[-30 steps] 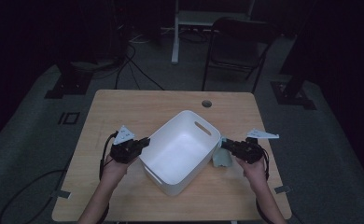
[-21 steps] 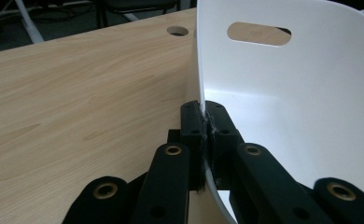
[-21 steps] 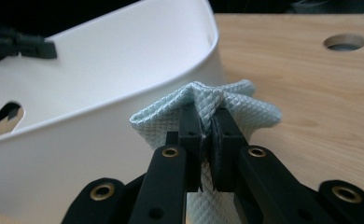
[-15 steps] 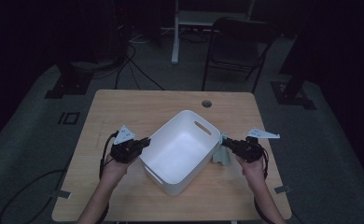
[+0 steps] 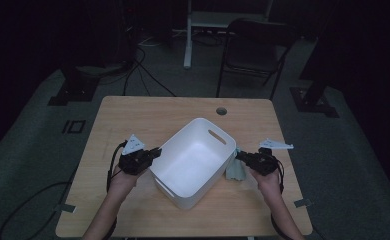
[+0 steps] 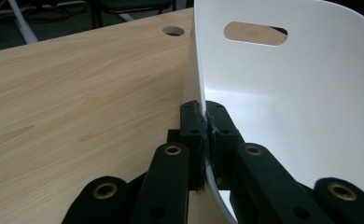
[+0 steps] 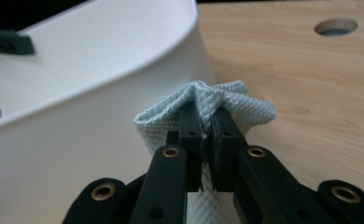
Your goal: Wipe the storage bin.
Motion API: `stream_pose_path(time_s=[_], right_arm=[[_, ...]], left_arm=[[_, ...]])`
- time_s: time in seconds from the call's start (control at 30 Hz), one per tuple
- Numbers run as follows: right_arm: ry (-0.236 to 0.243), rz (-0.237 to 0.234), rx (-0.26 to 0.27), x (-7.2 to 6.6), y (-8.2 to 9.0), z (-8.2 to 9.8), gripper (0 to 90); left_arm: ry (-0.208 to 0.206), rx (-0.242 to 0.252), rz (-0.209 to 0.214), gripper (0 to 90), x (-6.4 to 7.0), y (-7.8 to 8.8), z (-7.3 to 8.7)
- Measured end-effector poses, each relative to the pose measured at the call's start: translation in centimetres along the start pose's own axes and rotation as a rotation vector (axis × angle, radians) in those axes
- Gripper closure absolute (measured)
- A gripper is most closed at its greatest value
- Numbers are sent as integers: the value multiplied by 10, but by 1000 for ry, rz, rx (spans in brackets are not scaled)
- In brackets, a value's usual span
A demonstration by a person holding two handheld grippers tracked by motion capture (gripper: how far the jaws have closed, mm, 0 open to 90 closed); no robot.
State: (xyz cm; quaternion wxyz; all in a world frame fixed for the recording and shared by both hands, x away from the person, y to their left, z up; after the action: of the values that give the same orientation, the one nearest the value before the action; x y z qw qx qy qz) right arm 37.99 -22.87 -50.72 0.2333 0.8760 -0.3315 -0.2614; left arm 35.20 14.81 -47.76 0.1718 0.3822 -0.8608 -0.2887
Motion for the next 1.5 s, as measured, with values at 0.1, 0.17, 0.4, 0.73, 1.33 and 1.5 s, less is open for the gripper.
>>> stream_pose_path(time_s=[0.1, 0.17, 0.4, 0.73, 1.33, 1.5], right_arm=[[-14, 13, -33, 4, -8, 8, 853], [-33, 12, -43, 7, -12, 12, 853], [-68, 18, -99, 16, -27, 25, 853], [-68, 34, -128, 8, -25, 27, 854], [-15, -7, 49, -23, 7, 2, 852], [-7, 15, 92, -22, 13, -5, 852]], left_arm=[[-6, -2, -10, 869, 2, -1, 0], [-8, -7, -16, 869, 4, -1, 0], [-7, -8, -18, 868, 4, -2, 0], [0, -12, -29, 867, 6, -4, 0], [-31, -28, -32, 859, 8, -4, -1], [-31, -27, -31, 858, 8, -4, -1]])
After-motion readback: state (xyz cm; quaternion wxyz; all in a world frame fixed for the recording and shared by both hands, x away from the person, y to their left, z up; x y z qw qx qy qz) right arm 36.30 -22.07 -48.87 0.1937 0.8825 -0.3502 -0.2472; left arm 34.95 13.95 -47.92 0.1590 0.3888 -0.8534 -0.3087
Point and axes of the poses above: each handheld gripper's, and its own axes: y roughly backward along the jaws, z roughly out of its underside, x roughly to its right, the point moved 4 cm from there along -y, roughly forward along the jaws, and after that the axes turned 11 degrees about -x, right-handed, at the moved point
